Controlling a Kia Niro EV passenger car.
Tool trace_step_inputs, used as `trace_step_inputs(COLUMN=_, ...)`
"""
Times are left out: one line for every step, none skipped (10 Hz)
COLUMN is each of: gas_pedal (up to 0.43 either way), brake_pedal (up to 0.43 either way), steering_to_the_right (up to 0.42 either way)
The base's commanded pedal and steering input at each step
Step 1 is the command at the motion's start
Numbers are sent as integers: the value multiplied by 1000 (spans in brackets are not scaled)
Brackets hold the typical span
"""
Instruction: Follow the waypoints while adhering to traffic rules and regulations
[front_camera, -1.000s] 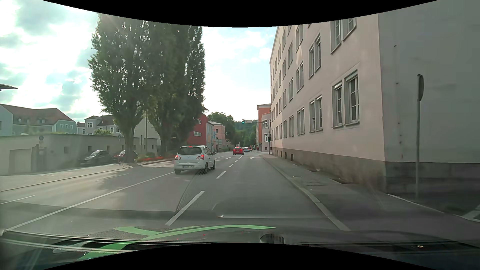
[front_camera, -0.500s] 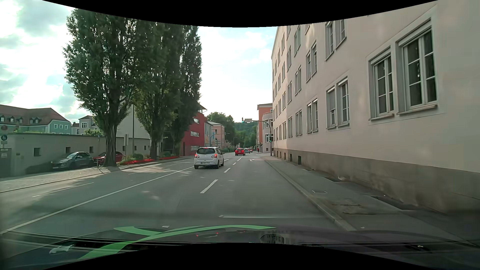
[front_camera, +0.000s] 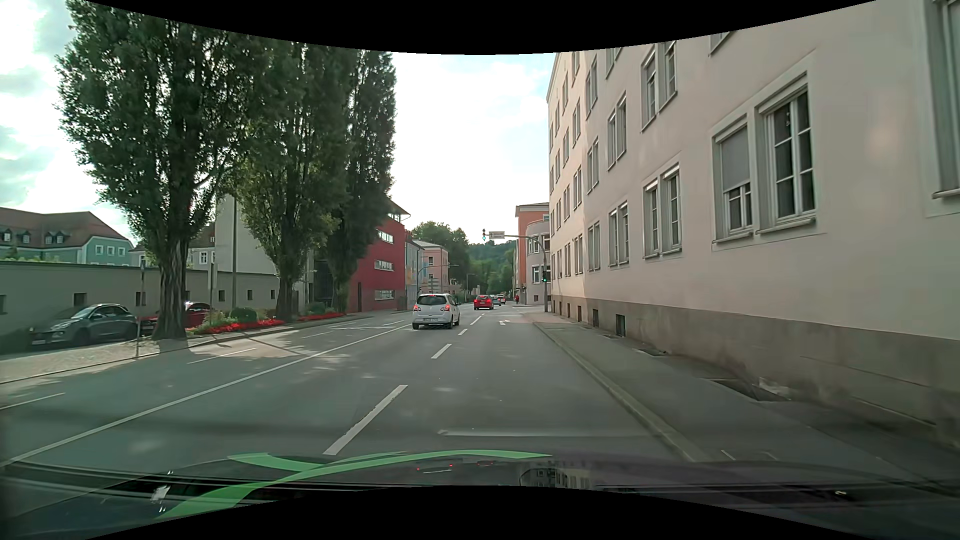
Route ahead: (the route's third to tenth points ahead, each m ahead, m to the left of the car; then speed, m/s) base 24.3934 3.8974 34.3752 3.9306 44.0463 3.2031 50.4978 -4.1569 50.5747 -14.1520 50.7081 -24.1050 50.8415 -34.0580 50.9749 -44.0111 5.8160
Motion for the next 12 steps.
trace_step_inputs(gas_pedal=28, brake_pedal=0, steering_to_the_right=-8)
trace_step_inputs(gas_pedal=39, brake_pedal=0, steering_to_the_right=-8)
trace_step_inputs(gas_pedal=47, brake_pedal=0, steering_to_the_right=-8)
trace_step_inputs(gas_pedal=47, brake_pedal=0, steering_to_the_right=-8)
trace_step_inputs(gas_pedal=67, brake_pedal=0, steering_to_the_right=-9)
trace_step_inputs(gas_pedal=79, brake_pedal=0, steering_to_the_right=-8)
trace_step_inputs(gas_pedal=98, brake_pedal=0, steering_to_the_right=-8)
trace_step_inputs(gas_pedal=110, brake_pedal=0, steering_to_the_right=-8)
trace_step_inputs(gas_pedal=110, brake_pedal=0, steering_to_the_right=-8)
trace_step_inputs(gas_pedal=110, brake_pedal=0, steering_to_the_right=-6)
trace_step_inputs(gas_pedal=110, brake_pedal=0, steering_to_the_right=-5)
trace_step_inputs(gas_pedal=110, brake_pedal=0, steering_to_the_right=-5)
